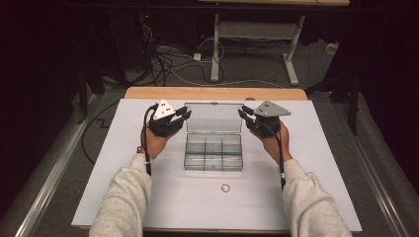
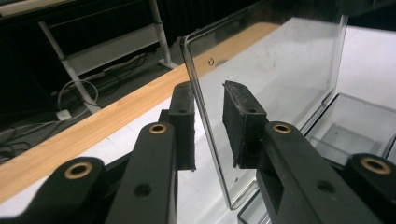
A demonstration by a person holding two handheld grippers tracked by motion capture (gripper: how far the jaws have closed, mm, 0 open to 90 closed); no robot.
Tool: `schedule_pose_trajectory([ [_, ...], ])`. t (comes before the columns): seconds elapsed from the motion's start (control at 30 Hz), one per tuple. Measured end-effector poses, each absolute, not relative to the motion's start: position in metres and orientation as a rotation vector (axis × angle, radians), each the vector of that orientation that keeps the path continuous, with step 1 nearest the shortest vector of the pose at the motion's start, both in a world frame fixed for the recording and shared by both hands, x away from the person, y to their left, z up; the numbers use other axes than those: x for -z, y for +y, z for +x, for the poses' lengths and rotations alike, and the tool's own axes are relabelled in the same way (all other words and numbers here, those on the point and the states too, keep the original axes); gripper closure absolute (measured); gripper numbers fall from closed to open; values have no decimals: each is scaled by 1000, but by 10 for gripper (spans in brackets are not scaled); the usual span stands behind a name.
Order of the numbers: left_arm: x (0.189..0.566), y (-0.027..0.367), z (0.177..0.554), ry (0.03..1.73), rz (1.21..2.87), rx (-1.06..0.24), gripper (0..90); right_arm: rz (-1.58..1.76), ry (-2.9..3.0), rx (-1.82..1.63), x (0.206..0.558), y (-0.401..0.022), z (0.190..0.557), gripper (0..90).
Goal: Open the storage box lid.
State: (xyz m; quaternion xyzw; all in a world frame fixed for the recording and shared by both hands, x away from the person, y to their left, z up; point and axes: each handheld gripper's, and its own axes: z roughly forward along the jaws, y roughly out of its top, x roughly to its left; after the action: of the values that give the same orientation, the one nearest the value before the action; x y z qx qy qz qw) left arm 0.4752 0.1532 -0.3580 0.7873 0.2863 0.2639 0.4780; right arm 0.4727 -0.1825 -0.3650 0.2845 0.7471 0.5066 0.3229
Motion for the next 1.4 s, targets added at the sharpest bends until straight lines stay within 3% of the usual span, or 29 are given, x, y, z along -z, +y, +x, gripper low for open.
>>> schedule_pose_trajectory([
  [1.4,406,157,492,838,1908,-445,670,989,2088,-1399,413,-179,494,662],
])
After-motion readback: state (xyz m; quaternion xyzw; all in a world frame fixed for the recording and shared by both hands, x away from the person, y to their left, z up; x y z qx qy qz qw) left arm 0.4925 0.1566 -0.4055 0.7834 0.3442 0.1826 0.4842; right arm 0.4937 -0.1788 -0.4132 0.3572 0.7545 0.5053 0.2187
